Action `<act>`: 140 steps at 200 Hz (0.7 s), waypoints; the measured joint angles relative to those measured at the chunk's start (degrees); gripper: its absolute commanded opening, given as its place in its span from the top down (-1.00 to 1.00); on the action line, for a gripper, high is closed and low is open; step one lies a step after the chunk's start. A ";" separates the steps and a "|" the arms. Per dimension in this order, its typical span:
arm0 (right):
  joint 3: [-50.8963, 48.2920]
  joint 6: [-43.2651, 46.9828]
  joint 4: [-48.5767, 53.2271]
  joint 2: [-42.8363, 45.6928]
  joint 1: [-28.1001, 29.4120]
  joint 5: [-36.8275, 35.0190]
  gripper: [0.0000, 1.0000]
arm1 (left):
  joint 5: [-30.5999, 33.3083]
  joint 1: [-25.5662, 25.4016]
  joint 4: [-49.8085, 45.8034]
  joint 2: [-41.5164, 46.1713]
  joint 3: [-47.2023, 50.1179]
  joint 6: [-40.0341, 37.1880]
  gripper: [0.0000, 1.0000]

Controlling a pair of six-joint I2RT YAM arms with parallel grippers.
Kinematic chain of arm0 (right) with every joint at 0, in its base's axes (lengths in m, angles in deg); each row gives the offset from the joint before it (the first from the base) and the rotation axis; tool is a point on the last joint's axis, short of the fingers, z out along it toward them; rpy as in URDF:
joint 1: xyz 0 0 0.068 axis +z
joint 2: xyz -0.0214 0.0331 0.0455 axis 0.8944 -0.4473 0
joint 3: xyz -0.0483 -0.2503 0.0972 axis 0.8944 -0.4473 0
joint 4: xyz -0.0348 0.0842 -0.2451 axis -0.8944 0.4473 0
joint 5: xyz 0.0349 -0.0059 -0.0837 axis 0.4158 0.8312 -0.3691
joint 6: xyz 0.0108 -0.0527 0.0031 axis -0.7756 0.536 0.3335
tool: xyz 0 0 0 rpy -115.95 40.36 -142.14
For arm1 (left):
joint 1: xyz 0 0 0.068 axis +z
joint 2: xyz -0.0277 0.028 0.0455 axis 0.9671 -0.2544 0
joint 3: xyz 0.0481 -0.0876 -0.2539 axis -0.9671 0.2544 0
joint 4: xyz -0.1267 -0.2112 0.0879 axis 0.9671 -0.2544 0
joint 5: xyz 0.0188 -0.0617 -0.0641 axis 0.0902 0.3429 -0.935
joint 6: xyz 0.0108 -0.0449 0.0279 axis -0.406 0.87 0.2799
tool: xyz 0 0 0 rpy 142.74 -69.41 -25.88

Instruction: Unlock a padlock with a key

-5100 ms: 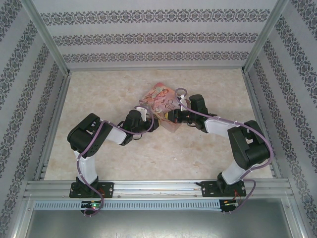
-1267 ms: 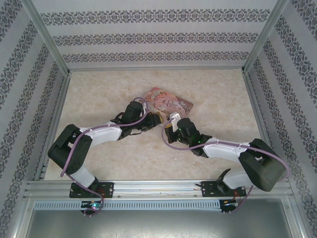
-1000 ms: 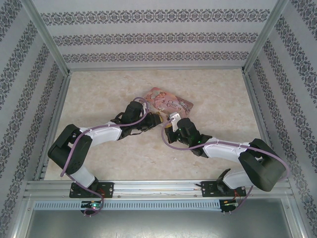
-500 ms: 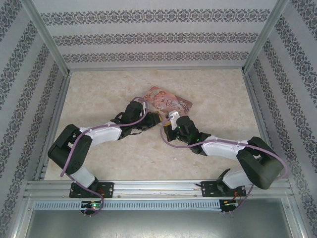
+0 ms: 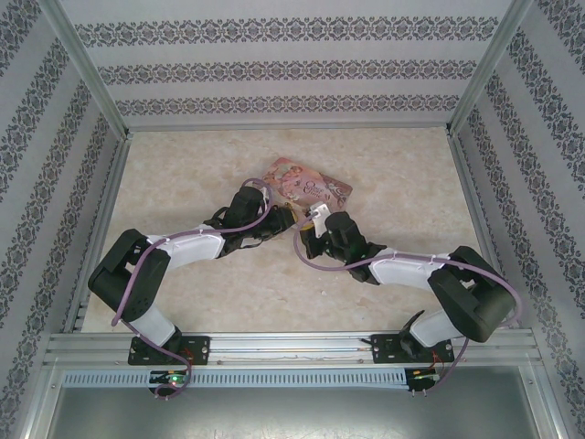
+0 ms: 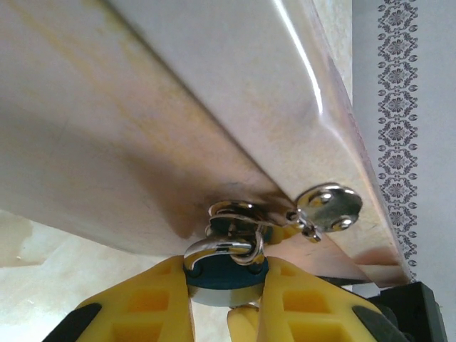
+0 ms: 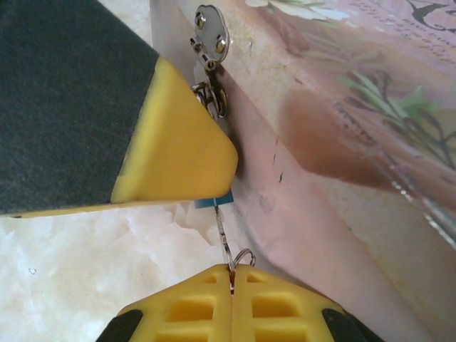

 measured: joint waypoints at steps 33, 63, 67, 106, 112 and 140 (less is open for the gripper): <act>0.02 -1.53 -1.64 -0.57 -2.54 5.46 1.00 | 0.09 0.00 0.17 0.00 -0.35 0.09 0.59; 0.00 -2.38 -2.23 -0.87 -3.78 8.61 1.00 | 0.20 0.00 0.39 0.00 -0.42 0.09 0.59; 0.00 -2.38 -2.32 -0.96 -3.82 8.79 1.00 | 0.20 0.00 0.37 0.00 -0.42 0.09 0.59; 0.02 -2.58 -2.78 -1.20 -4.37 10.21 1.00 | 0.13 0.00 0.37 0.00 -0.46 0.07 0.59; 0.02 -2.58 -2.82 -1.20 -4.39 10.34 1.00 | 0.13 0.00 0.37 0.00 -0.46 0.04 0.59; 0.04 -2.62 -2.84 -1.25 -4.66 11.02 1.00 | 0.11 0.00 0.37 0.00 -0.50 0.04 0.59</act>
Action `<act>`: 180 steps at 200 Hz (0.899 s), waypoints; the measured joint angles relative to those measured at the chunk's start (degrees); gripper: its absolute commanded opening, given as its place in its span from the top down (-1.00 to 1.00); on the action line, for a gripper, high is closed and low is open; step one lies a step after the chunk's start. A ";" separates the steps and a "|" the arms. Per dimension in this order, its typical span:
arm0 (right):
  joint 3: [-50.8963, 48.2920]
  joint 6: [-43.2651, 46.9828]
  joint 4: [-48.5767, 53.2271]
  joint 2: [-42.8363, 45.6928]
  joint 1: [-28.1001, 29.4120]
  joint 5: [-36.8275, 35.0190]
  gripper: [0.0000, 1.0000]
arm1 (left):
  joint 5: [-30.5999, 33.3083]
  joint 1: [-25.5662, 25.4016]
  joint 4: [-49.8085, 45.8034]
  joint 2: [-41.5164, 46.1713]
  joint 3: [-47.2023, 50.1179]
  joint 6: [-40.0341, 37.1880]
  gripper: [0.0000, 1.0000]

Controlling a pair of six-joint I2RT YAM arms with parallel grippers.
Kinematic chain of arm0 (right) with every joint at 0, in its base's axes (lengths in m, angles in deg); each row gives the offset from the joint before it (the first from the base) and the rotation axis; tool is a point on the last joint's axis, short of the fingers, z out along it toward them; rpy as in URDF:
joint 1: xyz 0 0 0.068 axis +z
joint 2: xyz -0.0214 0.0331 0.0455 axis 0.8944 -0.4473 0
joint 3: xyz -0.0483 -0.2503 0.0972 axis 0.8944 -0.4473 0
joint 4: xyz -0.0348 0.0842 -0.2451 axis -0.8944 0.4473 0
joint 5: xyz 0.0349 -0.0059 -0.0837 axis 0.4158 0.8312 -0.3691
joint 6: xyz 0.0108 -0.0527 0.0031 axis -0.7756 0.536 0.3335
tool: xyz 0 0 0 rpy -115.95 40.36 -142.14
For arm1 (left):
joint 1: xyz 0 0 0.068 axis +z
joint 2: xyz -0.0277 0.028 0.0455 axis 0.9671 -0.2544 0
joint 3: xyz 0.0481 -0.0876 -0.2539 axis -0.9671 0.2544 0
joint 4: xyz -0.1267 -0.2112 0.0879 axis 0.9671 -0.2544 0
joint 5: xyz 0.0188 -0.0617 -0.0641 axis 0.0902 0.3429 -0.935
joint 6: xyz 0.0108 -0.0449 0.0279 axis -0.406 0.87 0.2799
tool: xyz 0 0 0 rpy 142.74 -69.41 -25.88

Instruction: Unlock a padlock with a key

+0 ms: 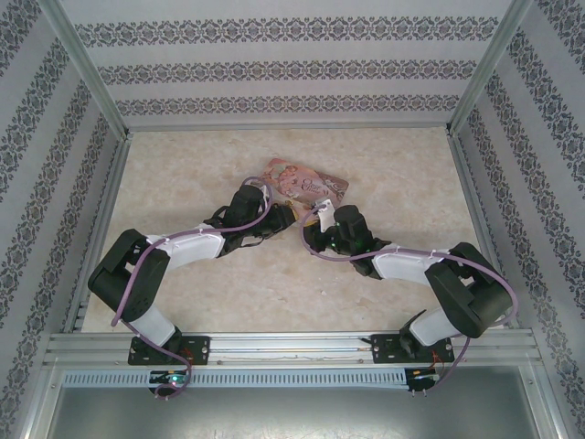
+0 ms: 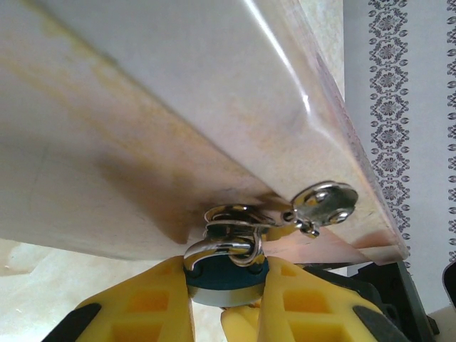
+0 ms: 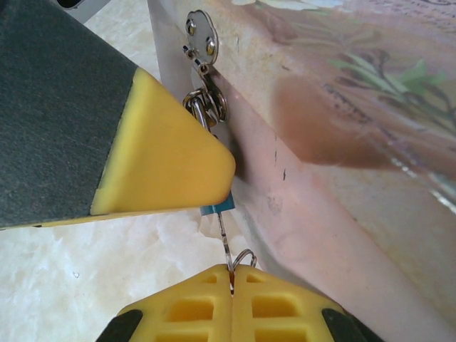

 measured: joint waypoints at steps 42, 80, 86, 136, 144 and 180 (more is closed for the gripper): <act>1.03 -0.48 0.02 -1.22 -1.07 1.86 1.00 | 0.35 0.02 0.00 0.00 0.00 0.00 0.59; 2.21 -1.05 0.52 -2.10 -1.49 3.15 1.00 | 0.72 0.02 0.09 0.00 -0.02 0.00 0.59; 2.54 -1.05 0.55 -2.29 -1.49 3.19 1.00 | 0.66 0.02 0.11 0.00 -0.02 0.00 0.59; 3.67 -1.05 0.92 -2.93 -2.89 4.85 1.00 | 0.74 0.02 0.35 0.00 -0.24 0.00 0.59; 3.76 -1.07 1.01 -2.95 -2.99 5.05 1.00 | 0.76 0.02 0.46 0.00 -0.26 0.00 0.59; 4.13 -1.66 0.87 -3.63 -2.97 5.16 1.00 | 1.25 0.02 0.48 -0.02 -0.26 0.02 0.59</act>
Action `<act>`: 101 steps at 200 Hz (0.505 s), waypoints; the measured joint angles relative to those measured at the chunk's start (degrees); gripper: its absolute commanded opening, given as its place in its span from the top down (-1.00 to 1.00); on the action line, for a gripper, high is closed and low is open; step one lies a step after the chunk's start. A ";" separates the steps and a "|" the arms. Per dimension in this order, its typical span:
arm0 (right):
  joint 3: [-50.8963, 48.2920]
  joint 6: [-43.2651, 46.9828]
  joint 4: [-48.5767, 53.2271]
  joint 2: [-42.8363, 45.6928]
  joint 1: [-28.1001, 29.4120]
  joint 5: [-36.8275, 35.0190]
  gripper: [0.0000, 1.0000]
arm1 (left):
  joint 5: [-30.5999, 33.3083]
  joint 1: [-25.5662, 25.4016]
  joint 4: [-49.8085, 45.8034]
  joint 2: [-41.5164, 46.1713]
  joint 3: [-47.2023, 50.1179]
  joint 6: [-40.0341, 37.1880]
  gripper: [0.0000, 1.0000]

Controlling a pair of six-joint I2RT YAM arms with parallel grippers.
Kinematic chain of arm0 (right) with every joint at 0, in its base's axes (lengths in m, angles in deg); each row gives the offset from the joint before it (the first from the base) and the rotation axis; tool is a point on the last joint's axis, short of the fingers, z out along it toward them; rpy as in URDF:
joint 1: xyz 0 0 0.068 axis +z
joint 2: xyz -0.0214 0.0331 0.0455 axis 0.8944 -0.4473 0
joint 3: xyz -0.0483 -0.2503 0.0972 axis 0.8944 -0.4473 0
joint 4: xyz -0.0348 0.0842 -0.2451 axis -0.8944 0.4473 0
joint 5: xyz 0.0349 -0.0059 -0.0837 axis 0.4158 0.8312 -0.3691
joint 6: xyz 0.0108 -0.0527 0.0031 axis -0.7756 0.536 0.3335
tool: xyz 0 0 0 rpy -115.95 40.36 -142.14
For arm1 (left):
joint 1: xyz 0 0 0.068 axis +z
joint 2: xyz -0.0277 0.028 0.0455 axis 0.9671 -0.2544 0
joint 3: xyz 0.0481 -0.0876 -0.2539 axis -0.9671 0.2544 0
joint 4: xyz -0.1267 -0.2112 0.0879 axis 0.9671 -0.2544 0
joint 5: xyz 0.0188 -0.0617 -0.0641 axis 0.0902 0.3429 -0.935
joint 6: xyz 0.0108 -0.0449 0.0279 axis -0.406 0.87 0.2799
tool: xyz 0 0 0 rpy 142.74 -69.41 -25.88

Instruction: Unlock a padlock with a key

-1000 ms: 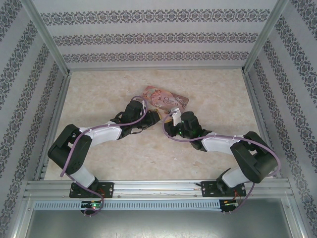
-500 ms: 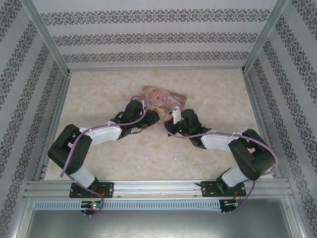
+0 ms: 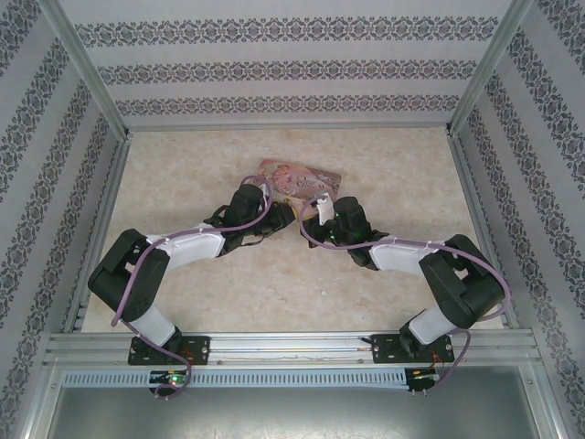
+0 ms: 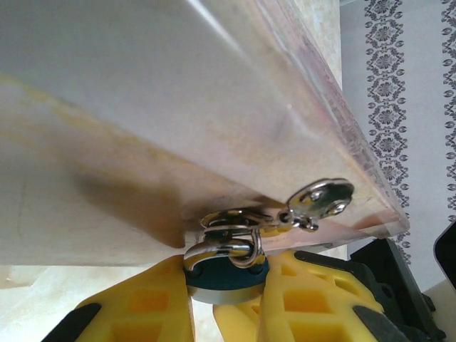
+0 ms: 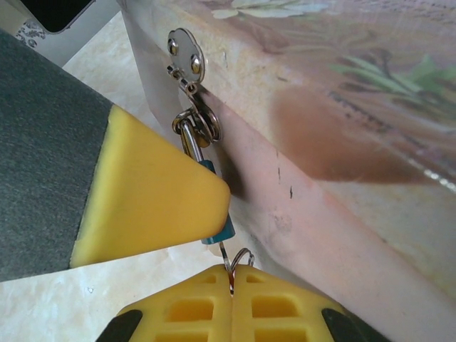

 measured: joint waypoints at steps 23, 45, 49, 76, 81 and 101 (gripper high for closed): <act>0.00 -0.87 -0.74 -0.55 0.00 0.00 1.00 | 0.39 0.00 0.20 -0.15 0.02 0.02 0.59; -0.02 -1.36 -1.25 -1.38 0.00 -0.15 1.00 | 0.74 0.02 1.27 -1.07 0.15 0.26 0.59; -0.04 -1.40 -1.33 -1.55 0.00 -0.24 1.00 | 0.74 0.02 1.44 -1.38 0.15 0.42 0.59; -1.11 -2.34 -2.27 -2.67 0.04 -1.03 1.00 | 0.04 0.00 3.32 -3.72 0.33 0.66 0.59; -1.53 -2.47 -2.64 -2.84 0.04 -1.31 1.00 | -0.22 0.00 3.69 -4.15 0.37 0.66 0.59; -2.67 -3.02 -4.13 -3.72 0.04 -1.75 1.00 | -0.96 -0.02 4.63 -5.60 0.52 0.68 0.59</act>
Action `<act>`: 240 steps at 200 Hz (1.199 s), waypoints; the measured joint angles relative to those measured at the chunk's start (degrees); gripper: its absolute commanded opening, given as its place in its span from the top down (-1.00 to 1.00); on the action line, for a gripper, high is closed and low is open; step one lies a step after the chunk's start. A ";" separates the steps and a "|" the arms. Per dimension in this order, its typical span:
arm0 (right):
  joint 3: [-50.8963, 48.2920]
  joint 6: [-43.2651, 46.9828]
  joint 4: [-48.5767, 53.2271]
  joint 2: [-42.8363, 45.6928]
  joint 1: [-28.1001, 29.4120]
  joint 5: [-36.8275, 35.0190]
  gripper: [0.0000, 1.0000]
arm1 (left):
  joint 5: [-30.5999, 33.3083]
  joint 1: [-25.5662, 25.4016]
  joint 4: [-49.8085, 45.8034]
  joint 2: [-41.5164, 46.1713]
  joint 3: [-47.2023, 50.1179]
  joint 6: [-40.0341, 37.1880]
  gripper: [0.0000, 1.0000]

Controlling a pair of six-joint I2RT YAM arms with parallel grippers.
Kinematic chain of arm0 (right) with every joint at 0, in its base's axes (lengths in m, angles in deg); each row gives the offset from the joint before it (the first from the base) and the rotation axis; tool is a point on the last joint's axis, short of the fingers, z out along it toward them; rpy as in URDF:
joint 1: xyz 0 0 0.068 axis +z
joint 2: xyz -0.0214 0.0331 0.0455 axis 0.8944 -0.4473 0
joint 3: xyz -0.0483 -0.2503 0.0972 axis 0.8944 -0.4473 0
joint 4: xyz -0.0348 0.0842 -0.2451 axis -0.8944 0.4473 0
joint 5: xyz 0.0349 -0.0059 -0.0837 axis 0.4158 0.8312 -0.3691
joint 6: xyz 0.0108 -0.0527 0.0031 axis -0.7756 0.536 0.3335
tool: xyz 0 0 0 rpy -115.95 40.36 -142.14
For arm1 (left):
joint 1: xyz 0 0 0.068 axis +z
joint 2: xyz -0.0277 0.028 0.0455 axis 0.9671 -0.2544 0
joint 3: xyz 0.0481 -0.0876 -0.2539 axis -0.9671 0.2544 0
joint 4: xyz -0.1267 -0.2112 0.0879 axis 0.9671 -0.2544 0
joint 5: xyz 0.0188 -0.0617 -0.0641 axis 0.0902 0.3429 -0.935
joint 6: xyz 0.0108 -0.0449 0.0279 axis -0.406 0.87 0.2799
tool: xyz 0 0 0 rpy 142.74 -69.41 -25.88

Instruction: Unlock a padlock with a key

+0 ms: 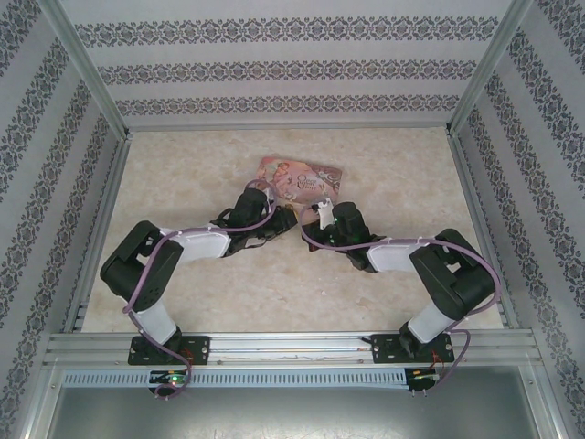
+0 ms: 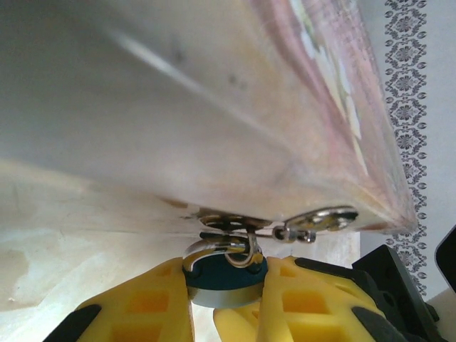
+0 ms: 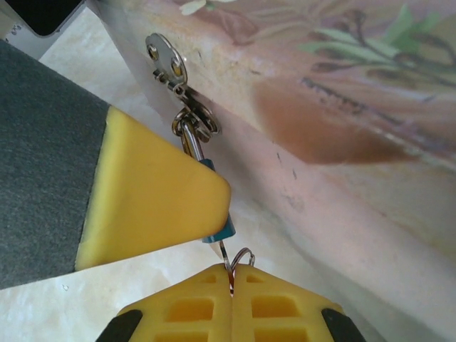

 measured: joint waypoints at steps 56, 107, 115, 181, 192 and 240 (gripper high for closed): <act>-1.97 -2.25 -3.34 -3.06 0.11 -0.74 1.00 | -1.73 0.00 2.49 -3.91 0.26 1.18 0.58; -3.76 -3.80 -6.60 -3.69 0.11 -1.75 1.00 | -2.14 -0.33 6.21 -5.84 0.59 1.77 0.46; -4.00 -4.09 -7.19 -3.78 0.11 -1.77 1.00 | -2.16 -0.33 6.69 -5.99 0.70 1.79 0.41; -5.42 -6.86 -10.05 -4.37 0.11 -1.79 1.00 | -2.86 -0.55 7.28 -4.76 2.73 2.56 0.11; -5.44 -7.32 -10.21 -4.59 0.11 -1.77 1.00 | -2.82 -0.55 7.08 -3.48 3.98 2.71 0.07; -5.44 -10.16 -10.78 -5.07 0.11 -1.07 1.00 | -1.70 0.24 5.07 7.30 9.77 2.67 0.01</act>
